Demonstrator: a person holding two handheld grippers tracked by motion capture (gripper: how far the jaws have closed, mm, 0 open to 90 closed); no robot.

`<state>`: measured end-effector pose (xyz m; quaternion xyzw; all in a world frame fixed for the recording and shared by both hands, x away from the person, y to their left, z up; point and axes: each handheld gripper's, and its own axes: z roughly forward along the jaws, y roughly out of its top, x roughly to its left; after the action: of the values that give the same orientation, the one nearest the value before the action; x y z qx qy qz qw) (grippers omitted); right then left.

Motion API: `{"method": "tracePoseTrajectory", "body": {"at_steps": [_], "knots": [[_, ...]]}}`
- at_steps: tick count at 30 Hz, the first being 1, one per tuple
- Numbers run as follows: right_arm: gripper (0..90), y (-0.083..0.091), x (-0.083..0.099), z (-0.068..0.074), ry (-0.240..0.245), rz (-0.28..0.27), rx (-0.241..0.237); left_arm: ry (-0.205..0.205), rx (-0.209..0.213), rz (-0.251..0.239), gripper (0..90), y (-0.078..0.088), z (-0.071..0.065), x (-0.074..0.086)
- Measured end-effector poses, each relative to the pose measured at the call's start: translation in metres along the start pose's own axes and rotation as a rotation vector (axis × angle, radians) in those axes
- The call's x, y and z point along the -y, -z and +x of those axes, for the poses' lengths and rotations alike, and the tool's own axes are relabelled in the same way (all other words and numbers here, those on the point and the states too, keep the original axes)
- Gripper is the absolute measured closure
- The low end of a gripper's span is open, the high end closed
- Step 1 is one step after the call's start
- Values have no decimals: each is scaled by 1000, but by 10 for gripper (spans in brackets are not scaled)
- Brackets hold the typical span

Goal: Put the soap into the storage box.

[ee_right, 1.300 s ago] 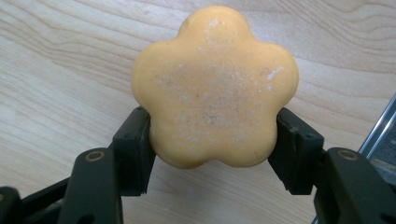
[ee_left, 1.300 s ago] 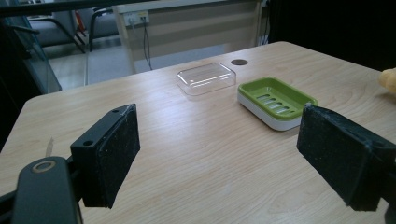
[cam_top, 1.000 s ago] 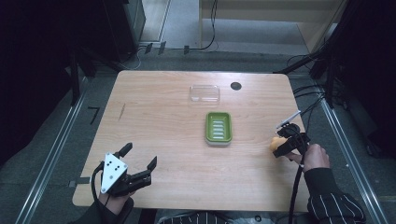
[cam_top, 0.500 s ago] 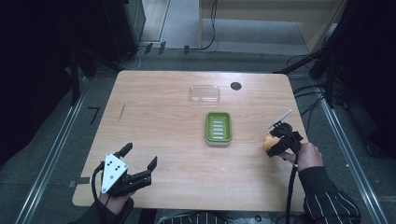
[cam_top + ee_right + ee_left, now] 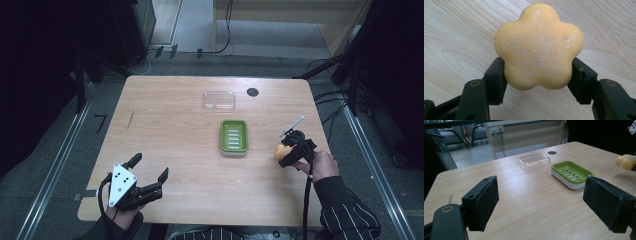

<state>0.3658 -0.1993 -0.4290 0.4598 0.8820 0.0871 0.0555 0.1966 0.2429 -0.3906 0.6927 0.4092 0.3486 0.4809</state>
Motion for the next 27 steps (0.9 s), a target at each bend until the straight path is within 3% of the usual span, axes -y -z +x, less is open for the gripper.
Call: {"method": "tracePoseTrajectory", "body": {"at_steps": [27], "knots": [[397, 8, -31, 21, 75, -34, -5, -1, -1, 4, 137, 0, 0, 0]]}}
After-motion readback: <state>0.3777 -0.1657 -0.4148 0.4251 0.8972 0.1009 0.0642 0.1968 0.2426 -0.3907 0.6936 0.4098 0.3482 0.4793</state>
